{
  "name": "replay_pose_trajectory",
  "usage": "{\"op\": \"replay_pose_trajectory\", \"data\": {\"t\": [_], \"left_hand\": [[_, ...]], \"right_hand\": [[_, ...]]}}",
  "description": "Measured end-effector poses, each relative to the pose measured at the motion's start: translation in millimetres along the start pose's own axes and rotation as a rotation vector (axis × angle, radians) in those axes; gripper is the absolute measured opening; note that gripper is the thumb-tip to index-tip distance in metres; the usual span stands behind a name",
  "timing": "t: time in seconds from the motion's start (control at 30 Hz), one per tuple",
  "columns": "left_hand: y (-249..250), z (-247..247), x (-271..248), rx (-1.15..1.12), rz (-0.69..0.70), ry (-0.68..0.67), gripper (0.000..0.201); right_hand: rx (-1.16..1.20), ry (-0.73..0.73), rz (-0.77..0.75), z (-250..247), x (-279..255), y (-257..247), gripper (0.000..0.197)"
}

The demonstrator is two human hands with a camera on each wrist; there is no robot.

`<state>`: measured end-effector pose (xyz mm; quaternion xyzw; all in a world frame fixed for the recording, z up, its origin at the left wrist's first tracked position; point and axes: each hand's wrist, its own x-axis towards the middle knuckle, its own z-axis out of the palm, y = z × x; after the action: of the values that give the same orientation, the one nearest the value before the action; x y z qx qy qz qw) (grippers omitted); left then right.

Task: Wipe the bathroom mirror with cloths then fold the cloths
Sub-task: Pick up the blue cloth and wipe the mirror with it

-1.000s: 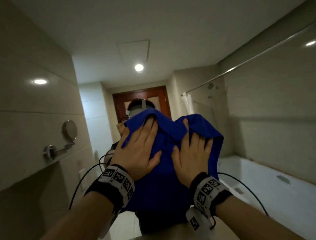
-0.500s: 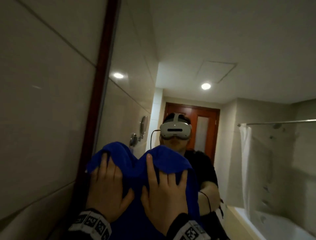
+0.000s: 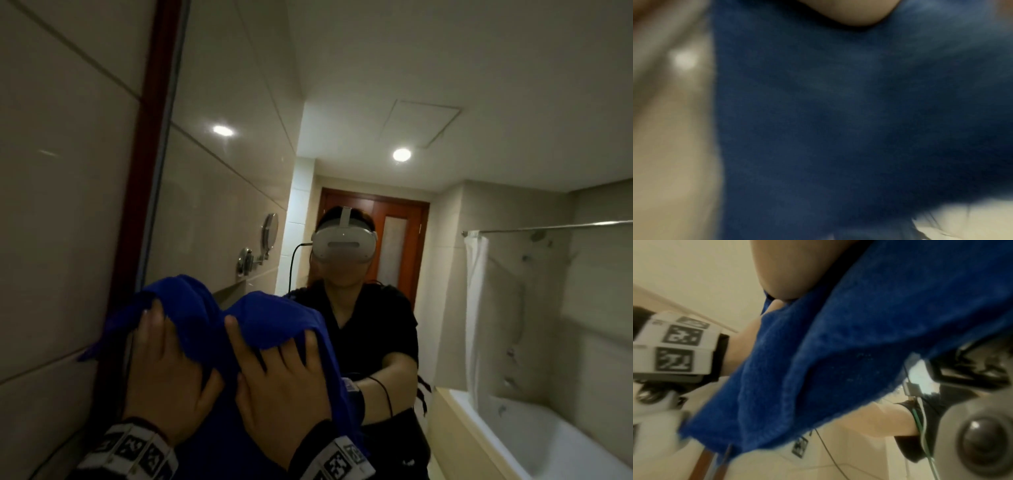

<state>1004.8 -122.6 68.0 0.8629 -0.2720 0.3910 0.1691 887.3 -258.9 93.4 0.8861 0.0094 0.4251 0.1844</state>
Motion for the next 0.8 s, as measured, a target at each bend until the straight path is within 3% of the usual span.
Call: {"op": "replay_pose_trajectory", "data": {"t": [0.13, 0.27, 0.33, 0.47, 0.8], "left_hand": [[57.4, 7.5, -12.9, 0.065, -0.015, -0.03, 0.075], [149.0, -0.7, -23.4, 0.048, 0.104, 0.286, 0.079], [196.4, 4.3, -27.7, -0.02, 0.18, 0.331, 0.077], [279.8, 14.1, -30.0, -0.08, 0.241, 0.12, 0.076], [524.6, 12.8, -54.9, 0.02, 0.425, -0.03, 0.069]], "right_hand": [[0.004, -0.015, 0.037, -8.5, -35.0, 38.3, 0.08], [-0.034, -0.019, 0.107, -20.8, -90.6, 99.3, 0.078], [-0.036, -0.032, 0.158, -29.8, -119.7, 134.0, 0.077], [-0.033, 0.012, 0.235, -46.5, -173.6, 203.9, 0.073], [-0.054, 0.124, 0.387, -90.3, -333.8, 417.1, 0.072]]}}
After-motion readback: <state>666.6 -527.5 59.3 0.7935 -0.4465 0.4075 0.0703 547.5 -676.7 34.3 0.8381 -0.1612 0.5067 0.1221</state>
